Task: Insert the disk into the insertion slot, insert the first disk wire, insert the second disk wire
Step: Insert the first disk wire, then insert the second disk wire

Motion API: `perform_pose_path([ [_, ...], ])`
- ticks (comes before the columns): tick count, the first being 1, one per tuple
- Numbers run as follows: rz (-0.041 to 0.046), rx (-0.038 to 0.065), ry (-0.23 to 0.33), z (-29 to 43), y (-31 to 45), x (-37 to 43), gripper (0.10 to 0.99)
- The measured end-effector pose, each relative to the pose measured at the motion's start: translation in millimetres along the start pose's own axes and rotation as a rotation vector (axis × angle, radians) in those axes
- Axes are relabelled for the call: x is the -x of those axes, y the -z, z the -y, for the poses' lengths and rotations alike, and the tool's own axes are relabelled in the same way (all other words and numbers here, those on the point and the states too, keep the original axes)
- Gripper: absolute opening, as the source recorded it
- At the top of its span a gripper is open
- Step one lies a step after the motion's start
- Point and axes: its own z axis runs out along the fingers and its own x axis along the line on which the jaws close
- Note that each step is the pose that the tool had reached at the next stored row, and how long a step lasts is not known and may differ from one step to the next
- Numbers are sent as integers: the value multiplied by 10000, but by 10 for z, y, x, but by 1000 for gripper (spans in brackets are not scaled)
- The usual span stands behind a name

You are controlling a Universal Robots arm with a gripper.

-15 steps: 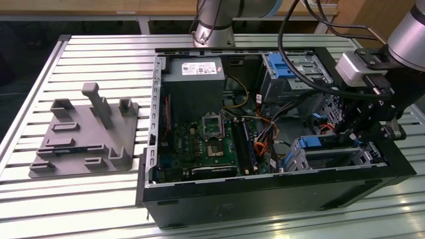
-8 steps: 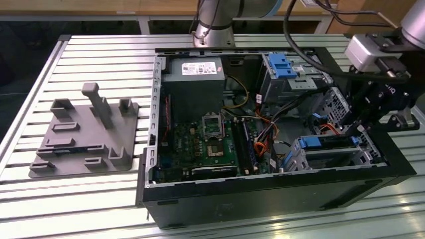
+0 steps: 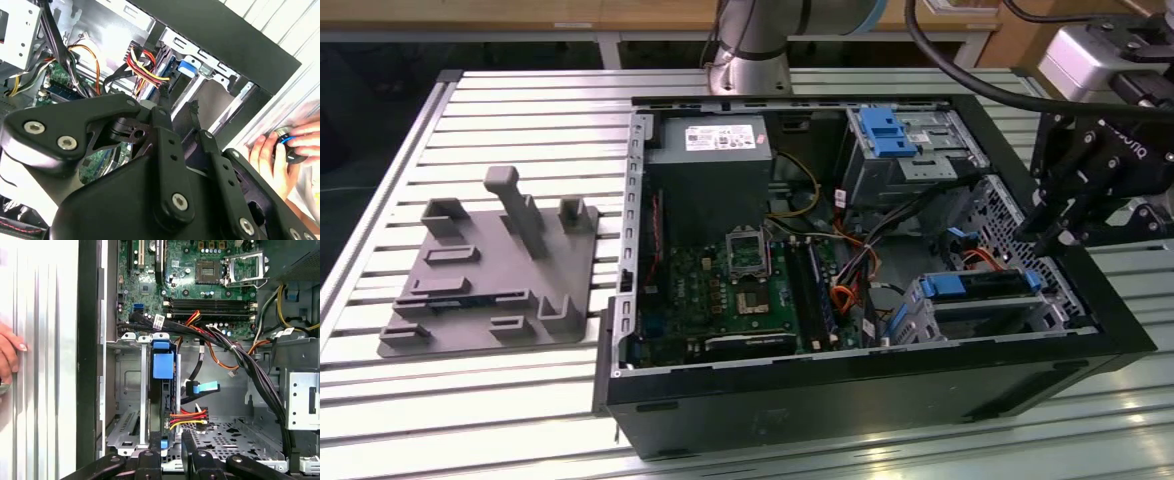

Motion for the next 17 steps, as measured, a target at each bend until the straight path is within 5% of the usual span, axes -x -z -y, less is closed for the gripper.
perform_pose_path([
  [15, -10, -1, 39, 0, 1, 1, 302],
  [17, -96, -3, 50, 0, 3, 15, 302],
])
